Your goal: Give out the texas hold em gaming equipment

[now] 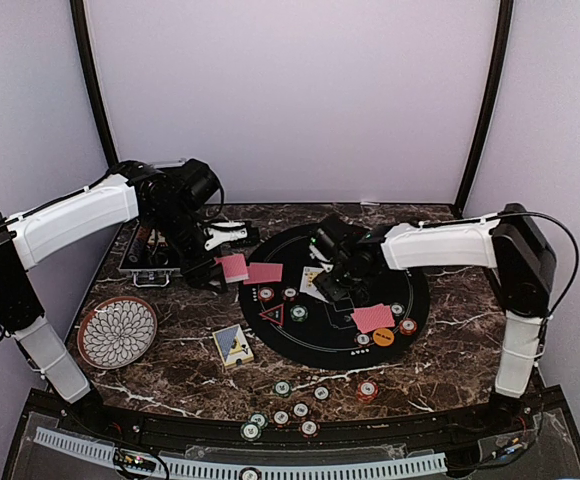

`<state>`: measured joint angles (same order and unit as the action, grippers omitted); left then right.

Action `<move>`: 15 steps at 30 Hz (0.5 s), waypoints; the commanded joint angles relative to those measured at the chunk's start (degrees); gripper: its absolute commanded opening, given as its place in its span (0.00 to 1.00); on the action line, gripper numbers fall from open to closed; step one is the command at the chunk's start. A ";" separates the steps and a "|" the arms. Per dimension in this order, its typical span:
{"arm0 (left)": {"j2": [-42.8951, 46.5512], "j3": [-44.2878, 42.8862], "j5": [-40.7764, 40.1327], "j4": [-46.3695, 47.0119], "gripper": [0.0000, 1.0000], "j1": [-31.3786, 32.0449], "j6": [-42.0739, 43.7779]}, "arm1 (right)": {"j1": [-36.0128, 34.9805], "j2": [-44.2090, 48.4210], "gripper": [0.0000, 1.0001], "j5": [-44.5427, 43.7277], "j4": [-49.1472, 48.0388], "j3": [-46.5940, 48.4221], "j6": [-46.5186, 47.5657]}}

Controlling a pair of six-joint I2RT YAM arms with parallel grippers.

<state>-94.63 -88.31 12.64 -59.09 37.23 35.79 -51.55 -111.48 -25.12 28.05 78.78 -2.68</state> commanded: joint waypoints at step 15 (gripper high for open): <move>1.73 -1.60 1.49 -1.91 0.00 -0.26 0.60 | 19.28 1.09 0.66 44.41 -12.06 -8.87 -28.97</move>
<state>-94.63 -88.51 12.88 -59.94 37.23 35.79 -32.47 -108.09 12.43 20.97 70.15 -27.27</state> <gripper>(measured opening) 0.678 0.661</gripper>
